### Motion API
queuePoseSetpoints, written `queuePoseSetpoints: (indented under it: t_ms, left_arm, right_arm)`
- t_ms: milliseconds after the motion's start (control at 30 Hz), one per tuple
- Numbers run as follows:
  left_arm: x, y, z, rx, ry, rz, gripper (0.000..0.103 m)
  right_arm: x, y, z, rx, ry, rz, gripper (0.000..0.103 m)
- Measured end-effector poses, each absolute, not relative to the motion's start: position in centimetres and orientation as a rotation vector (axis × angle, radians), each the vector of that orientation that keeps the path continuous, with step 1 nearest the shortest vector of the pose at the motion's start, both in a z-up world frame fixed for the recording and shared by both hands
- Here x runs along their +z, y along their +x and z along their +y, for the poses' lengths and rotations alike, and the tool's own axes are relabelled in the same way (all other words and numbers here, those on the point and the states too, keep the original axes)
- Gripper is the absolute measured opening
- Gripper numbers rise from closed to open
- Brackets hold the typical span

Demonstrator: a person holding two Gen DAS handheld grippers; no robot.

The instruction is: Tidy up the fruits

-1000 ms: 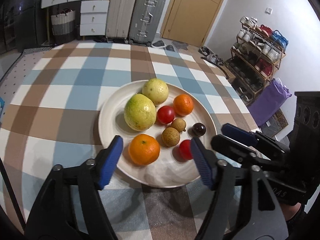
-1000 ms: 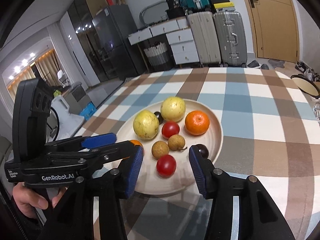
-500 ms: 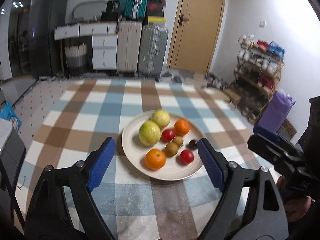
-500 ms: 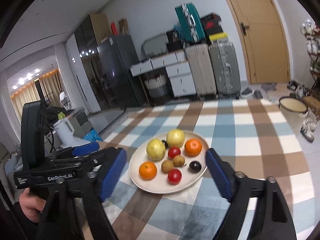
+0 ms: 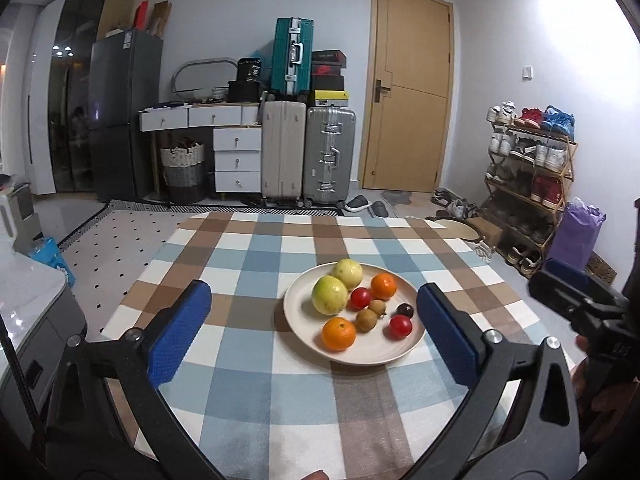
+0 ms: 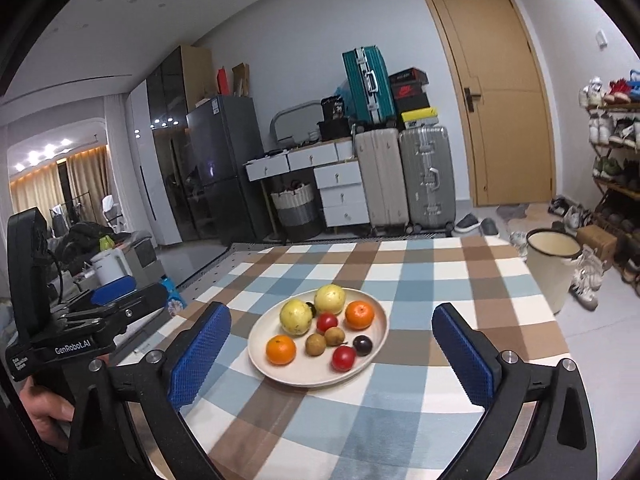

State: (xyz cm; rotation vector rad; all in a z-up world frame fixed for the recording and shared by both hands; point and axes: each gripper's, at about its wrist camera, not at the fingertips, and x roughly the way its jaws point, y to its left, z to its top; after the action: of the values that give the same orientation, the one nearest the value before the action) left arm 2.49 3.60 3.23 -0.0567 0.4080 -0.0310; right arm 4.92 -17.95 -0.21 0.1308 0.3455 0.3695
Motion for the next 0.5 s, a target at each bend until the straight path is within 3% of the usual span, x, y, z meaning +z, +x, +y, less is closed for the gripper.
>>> queuePoseSetpoints:
  t_ms: [500]
  left_arm:
    - [-1.9,-0.1,4.1,0.047,0.004,0.274,0.103]
  right_arm:
    - [-4.1,2.8,-18.4,0.296,0.04,0.262,0.103]
